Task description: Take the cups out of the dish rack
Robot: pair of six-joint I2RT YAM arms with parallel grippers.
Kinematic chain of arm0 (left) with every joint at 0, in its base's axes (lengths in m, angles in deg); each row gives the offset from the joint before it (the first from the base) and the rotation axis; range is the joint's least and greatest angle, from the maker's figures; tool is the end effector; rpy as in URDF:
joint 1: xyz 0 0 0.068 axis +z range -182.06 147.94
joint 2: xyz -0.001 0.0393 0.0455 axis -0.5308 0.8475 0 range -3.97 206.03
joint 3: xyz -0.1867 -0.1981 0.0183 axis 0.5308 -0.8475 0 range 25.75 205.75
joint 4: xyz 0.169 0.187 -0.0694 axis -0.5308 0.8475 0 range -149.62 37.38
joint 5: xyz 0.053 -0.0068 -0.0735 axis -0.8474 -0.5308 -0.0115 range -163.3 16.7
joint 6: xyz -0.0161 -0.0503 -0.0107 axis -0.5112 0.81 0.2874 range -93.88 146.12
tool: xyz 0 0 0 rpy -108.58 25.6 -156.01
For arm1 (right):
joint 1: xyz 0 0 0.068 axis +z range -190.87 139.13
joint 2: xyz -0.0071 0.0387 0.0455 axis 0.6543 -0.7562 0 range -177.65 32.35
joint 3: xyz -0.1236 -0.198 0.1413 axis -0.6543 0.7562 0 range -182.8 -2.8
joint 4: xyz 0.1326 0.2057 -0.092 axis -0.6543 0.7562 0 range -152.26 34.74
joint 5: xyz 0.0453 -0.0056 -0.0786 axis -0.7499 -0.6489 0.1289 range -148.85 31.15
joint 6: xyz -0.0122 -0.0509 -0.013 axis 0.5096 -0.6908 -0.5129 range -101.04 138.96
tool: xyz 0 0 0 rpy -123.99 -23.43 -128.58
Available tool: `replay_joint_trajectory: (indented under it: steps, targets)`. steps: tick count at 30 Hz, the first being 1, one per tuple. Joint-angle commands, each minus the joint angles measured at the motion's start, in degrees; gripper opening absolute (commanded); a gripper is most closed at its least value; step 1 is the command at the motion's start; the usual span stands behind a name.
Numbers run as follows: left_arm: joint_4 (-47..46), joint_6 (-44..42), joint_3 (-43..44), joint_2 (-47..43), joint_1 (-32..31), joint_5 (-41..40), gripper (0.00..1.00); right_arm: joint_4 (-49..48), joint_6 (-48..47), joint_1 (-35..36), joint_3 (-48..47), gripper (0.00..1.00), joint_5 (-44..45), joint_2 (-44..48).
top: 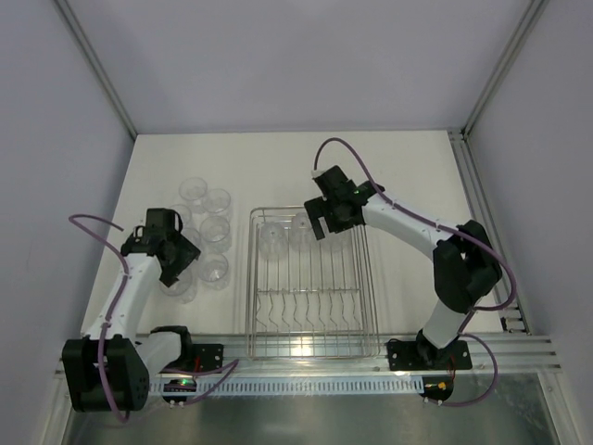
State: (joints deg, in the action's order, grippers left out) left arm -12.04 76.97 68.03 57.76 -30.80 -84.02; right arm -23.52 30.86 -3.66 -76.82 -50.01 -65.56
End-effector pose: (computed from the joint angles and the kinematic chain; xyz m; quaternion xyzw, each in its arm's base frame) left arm 0.1883 0.0107 0.2207 -0.4452 0.8684 0.0000 0.2183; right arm 0.2859 0.2101 0.2337 -0.1944 0.9492 0.0299 0.2457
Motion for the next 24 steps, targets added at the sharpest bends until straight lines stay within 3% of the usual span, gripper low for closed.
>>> replay_joint_trajectory:
  steps: [1,3,4,7,11,15,16,19,23,24]
  targets:
    - [0.8,0.7,1.5,-2.8,0.3,1.9,0.71,-3.5,-1.4,-0.4,-3.9,0.99,2.5,-1.3]
    - [1.6,0.7,2.2,-3.5,0.3,2.6,0.71,-2.9,-1.4,-0.5,-4.8,0.92,1.5,-3.1]
    - [2.4,0.7,2.7,-4.4,0.3,3.3,0.71,-2.7,-1.2,-0.6,-5.2,0.75,0.9,-3.4]
    - [4.1,0.4,4.4,-5.9,0.3,4.1,0.71,-1.8,-0.4,-0.7,-4.5,0.51,-0.6,-3.3]
    - [7.4,0.3,6.1,-9.4,0.3,5.9,0.71,-0.9,1.2,-0.6,-2.5,0.5,-1.7,-1.7]
    - [9.4,0.7,7.7,-12.0,0.2,7.6,0.71,0.2,2.0,-0.7,-1.0,0.14,-1.5,0.5]
    - [9.7,0.5,9.1,-12.4,0.3,8.2,0.71,0.6,2.3,-0.7,-1.1,0.09,-1.5,1.6]
    - [10.0,-0.3,12.4,-14.7,0.3,11.2,0.72,3.0,3.6,-0.7,-2.0,0.04,-1.9,4.6]
    - [6.7,-0.7,14.1,-15.8,0.3,23.1,0.76,9.2,5.4,-1.0,-5.3,0.04,-4.8,7.9]
    - [4.0,-0.6,13.8,-15.7,0.3,29.3,0.77,10.3,6.1,-1.1,-6.8,0.04,-5.7,8.6]
